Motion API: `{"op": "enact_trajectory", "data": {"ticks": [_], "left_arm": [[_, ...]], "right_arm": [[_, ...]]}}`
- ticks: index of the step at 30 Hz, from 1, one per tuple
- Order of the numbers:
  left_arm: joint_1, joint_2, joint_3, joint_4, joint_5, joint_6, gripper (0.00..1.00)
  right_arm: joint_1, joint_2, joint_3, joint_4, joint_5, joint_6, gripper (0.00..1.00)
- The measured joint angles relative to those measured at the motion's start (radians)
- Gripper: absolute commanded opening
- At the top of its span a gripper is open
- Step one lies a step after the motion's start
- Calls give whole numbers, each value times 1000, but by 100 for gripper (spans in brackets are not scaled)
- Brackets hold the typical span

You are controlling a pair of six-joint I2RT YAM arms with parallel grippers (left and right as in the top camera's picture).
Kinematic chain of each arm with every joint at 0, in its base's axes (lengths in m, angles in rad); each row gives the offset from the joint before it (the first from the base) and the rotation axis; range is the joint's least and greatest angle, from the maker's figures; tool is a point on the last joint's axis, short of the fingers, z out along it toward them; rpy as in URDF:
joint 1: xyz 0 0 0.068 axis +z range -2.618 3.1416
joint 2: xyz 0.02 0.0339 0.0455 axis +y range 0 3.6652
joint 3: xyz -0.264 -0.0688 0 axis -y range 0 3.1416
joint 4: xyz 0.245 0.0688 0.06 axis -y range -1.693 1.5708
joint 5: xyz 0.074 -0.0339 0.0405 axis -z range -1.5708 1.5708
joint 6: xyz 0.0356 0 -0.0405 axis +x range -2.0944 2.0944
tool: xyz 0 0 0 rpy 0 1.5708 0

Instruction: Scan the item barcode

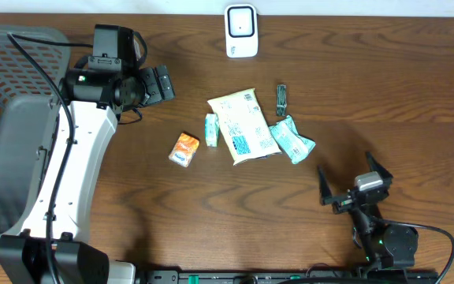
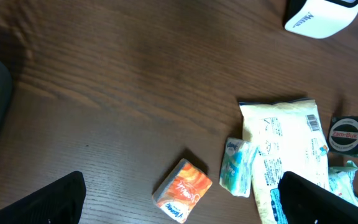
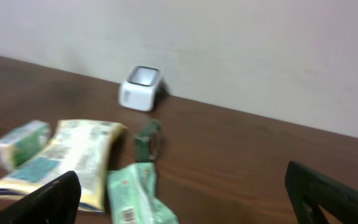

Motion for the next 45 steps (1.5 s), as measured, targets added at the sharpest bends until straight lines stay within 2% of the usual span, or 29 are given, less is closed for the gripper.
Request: {"op": "enact_trajectory", "data": {"ticks": [7,13,24,35,40,45], "left_arm": [[0,0,0,0,0,0,98],[0,0,0,-1,0,0,98],[0,0,0,-1,0,0,98],[0,0,0,-1,0,0,98],[0,0,0,-1,0,0,98],[0,0,0,-1,0,0,98]], "right_arm": [[0,95,63,-5,-111,22,99],[0,312,291,-84,-190,30,99],[0,824,793,-481,-253,39,99],[55,1172,1186,-813,-270,7,99],[134,1327,1344,-978,-274,-64,99],[177,1432,1392,-1004,-274,-116,99]]}}
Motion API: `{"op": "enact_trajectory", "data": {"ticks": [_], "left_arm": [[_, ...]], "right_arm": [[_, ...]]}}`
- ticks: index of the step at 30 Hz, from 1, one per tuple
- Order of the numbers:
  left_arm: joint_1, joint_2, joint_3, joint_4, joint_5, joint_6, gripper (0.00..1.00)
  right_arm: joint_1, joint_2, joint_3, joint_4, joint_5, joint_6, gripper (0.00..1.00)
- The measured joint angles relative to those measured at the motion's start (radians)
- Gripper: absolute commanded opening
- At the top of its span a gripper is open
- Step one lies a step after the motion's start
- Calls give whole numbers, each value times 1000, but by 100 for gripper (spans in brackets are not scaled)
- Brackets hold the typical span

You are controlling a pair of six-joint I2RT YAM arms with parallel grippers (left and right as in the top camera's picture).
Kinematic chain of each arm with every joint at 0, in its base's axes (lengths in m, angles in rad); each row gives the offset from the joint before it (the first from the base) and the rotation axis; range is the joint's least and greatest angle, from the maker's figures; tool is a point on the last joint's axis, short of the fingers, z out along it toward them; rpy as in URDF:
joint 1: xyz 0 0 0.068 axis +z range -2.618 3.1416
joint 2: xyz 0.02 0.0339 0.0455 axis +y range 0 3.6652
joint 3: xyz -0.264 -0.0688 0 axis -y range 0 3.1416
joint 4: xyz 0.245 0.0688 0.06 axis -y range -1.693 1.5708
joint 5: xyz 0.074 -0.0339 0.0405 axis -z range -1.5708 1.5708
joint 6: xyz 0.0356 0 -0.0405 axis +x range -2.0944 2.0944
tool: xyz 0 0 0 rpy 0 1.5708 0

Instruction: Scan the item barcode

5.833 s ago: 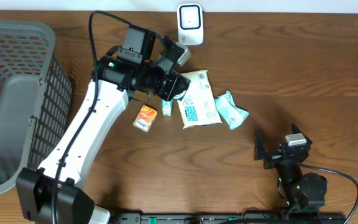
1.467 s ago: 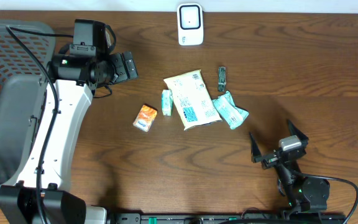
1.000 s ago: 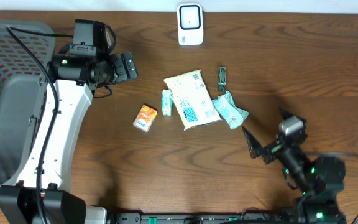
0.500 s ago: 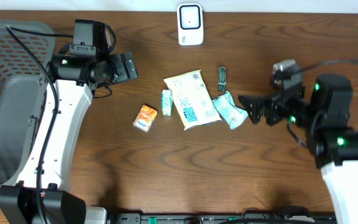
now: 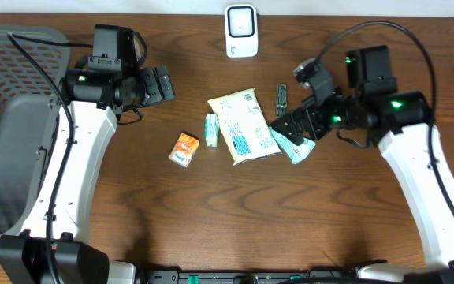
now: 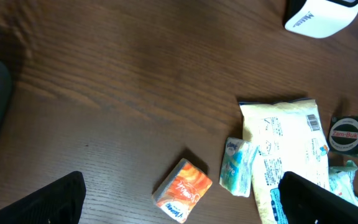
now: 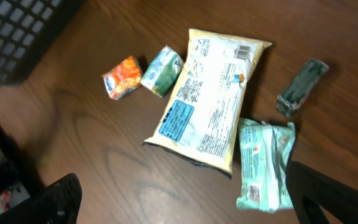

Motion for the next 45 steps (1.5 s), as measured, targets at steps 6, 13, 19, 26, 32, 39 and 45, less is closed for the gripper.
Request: {"op": "enact_trajectory", "data": {"ticks": [6,13,19,26,32,39,45], "left_arm": [[0,0,0,0,0,0,98],[0,0,0,0,0,0,98],[0,0,0,0,0,0,98],[0,0,0,0,0,0,98],[0,0,0,0,0,0,98],[0,0,0,0,0,0,98],[0,0,0,0,0,0,98]], "right_arm": [[2,62,0,43,-33,21,99],[18,76,5,127,-34,129,86],[117,119,12,161,101,285,85],[261,252,192,121,235,391,79],[345,412,321,144,288,488,71],[423,577,324,201,360,624,70],[474,632,324,221,433,658,67]]}}
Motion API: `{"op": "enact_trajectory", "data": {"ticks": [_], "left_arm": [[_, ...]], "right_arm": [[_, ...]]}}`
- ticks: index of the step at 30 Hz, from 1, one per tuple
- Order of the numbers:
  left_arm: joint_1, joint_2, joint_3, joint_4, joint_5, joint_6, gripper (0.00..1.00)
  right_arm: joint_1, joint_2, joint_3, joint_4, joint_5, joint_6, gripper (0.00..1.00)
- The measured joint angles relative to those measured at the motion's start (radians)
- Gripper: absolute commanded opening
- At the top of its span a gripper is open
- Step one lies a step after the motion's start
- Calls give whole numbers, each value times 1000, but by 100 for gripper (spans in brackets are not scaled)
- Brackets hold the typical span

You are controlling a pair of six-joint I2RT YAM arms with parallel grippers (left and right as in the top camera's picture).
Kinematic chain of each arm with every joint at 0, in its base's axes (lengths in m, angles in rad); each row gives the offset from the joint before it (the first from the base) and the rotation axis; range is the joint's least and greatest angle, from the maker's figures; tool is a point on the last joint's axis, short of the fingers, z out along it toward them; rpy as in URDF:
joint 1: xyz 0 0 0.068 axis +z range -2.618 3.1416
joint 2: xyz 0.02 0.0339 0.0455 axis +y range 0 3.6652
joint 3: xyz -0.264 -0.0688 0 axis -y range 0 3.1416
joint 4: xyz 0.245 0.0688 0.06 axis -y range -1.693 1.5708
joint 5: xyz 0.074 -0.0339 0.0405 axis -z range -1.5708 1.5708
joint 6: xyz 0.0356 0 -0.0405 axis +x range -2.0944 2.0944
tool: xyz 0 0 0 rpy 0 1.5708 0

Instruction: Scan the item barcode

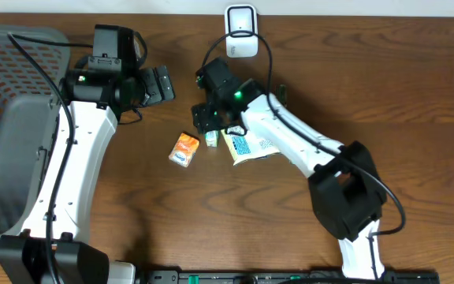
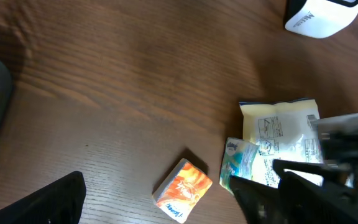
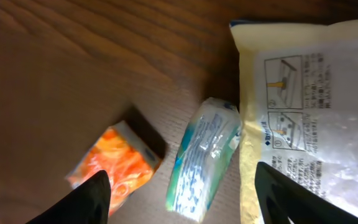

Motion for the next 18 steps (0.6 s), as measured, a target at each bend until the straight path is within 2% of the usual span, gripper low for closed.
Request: {"op": "enact_trajectory", "data": {"ticks": [12,16,18], "left_arm": [[0,0,0,0,0,0,98],[0,0,0,0,0,0,98],[0,0,0,0,0,0,98]], "right_arm": [[27,34,-2,-17,111,48,56],[38,35,-4,-19,113,52,50],[50,35,-4,-20,117,53,44]]}}
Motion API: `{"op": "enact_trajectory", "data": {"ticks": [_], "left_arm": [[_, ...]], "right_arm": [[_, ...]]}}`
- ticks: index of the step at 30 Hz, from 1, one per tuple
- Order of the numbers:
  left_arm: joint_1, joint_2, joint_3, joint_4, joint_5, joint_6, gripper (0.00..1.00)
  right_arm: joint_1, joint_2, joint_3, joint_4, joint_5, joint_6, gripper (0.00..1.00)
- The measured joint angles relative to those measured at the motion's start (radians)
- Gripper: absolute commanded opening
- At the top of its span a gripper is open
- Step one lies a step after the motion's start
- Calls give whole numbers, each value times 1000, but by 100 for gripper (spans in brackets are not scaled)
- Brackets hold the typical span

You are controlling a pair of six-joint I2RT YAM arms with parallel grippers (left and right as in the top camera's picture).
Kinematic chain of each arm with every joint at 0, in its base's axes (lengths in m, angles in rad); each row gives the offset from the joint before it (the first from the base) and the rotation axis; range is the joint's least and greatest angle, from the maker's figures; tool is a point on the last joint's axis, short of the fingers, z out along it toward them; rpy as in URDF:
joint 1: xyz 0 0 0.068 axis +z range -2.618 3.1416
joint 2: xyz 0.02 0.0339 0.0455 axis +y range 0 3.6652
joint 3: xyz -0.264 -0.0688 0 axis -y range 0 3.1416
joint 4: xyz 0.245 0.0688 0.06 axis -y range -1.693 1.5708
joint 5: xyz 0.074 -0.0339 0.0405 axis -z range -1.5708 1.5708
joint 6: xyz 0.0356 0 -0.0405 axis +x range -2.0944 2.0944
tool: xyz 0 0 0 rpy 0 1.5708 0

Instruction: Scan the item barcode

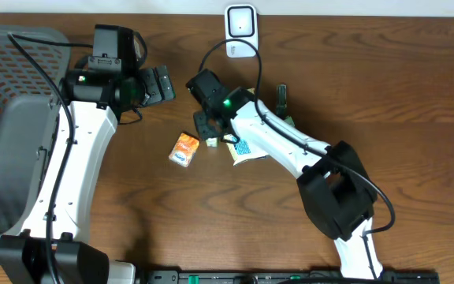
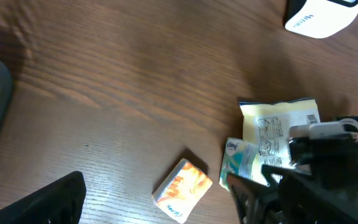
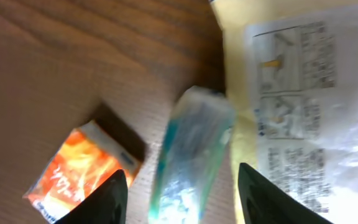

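Observation:
A small teal tissue pack (image 3: 194, 152) lies on the table between an orange packet (image 3: 79, 177) and a cream pouch (image 3: 303, 106). My right gripper (image 3: 182, 199) is open and low over the teal pack, one finger on each side of it. In the overhead view the right gripper (image 1: 209, 130) hides most of that pack. The white scanner (image 1: 241, 31) stands at the far edge. My left gripper (image 1: 158, 83) hangs open above the table, left of the items. Its wrist view shows the orange packet (image 2: 182, 190), the teal pack (image 2: 236, 158) and the scanner (image 2: 319, 15).
A grey mesh basket (image 1: 6, 118) fills the left side. A dark green item (image 1: 281, 95) lies right of the pouch (image 1: 251, 148), and a larger teal pack (image 1: 288, 122) is partly hidden under the right arm.
My right gripper has come closer to the small teal pack, and its fingers stand nearer together on either side of it. The left arm has not moved.
My right arm was first folded at the front right of the table. Then it was stretched over the larger teal pack at the right of the pile. Later it was open above the small teal pack, and now it straddles that pack. The left arm stayed still.

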Motion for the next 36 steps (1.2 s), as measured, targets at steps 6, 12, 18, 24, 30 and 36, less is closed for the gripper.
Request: {"op": "enact_trajectory", "data": {"ticks": [6,12,18,24,30,36], "left_arm": [[0,0,0,0,0,0,98],[0,0,0,0,0,0,98],[0,0,0,0,0,0,98],[0,0,0,0,0,0,98],[0,0,0,0,0,0,98],[0,0,0,0,0,0,98]], "right_arm": [[33,17,-2,-27,5,6,34],[29,38,-6,-50,39,28,34],[29,44,-8,-57,59,43,5],[27,44,-8,-68,68,49,1],[-13,18,-10,-97,-34,-5,1],[-215,-124,-13,-143,-401,-200,1]]}}
